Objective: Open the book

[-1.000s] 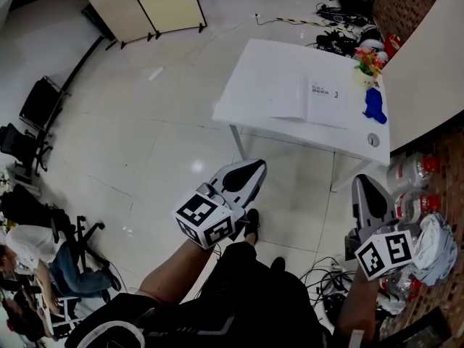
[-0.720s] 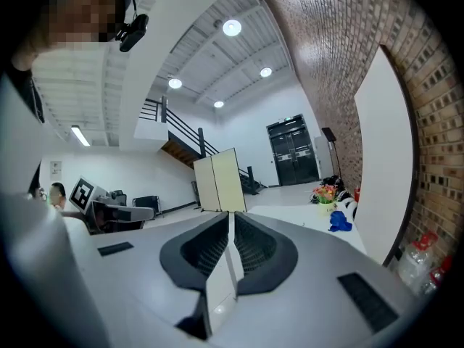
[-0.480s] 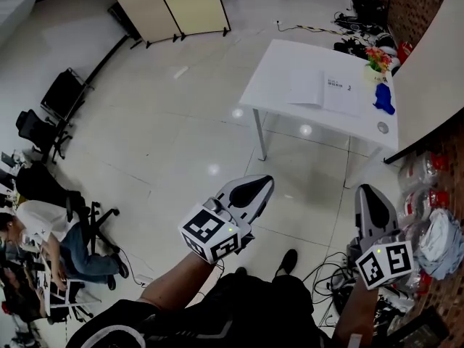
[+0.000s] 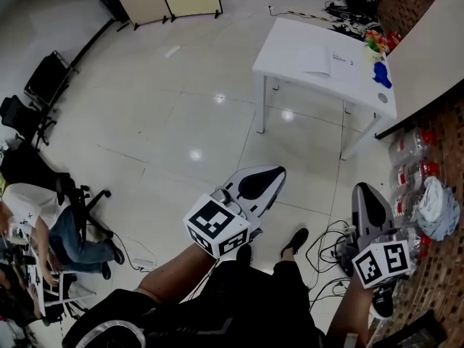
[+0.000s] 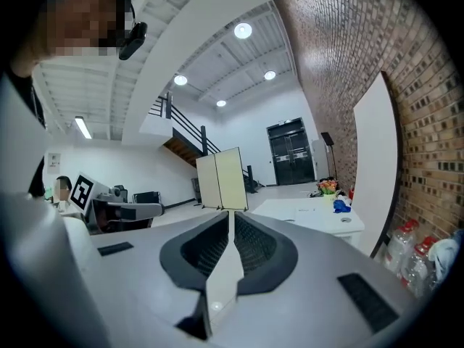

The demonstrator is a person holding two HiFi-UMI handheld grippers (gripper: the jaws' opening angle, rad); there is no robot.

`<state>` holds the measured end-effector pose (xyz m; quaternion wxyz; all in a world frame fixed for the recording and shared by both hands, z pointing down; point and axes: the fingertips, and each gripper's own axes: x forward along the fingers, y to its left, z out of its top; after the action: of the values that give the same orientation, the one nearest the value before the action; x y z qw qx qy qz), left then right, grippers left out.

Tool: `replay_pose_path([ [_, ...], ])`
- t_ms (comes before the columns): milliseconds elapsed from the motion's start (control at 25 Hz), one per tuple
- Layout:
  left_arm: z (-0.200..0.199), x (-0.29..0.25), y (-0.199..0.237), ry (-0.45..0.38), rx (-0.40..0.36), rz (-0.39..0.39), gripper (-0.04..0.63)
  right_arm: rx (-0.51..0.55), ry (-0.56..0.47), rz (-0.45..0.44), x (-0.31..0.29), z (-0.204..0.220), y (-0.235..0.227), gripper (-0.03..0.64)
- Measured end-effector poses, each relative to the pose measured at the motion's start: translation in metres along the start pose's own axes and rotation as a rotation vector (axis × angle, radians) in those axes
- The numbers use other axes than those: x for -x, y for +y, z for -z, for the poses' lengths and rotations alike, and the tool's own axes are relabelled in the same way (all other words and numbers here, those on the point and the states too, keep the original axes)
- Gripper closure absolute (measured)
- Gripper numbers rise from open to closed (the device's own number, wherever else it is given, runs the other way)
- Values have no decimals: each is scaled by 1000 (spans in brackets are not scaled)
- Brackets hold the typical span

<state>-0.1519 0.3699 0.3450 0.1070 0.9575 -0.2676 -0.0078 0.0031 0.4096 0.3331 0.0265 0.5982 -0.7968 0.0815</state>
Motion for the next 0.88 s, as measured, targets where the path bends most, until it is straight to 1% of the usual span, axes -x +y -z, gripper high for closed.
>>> replay_pose_path([
  [160, 4, 24, -32, -4, 3, 32, 591, -2, -3, 34, 42, 6, 18, 599],
  [320, 6, 30, -80, 4, -31, 61, 591, -14, -22, 37, 88, 4, 13, 600],
  [400, 5, 36, -106, 5, -45, 64, 591, -9, -41, 36, 114, 0, 11, 600],
  [480, 8, 42, -130, 0, -41, 39, 591, 28, -42, 37, 138, 1, 8, 599],
  [560, 13, 51, -147, -3, -25, -13, 591, 82, -27, 21, 159, 8, 8, 599],
  [600, 16, 56, -156, -2, -17, -40, 591, 90, -22, 6, 168, 12, 8, 600],
  [680, 19, 61, -174, 4, -16, -68, 591, 49, -31, -19, 187, 15, 4, 600],
  [760, 17, 65, -190, 9, -45, -64, 591, 5, -49, -31, 200, 14, 1, 600],
  [800, 16, 69, -194, 11, -60, -63, 591, 2, -50, -36, 204, 15, 3, 599],
  [880, 16, 82, -196, 11, -62, -73, 591, 8, -42, -47, 208, 18, 15, 600],
])
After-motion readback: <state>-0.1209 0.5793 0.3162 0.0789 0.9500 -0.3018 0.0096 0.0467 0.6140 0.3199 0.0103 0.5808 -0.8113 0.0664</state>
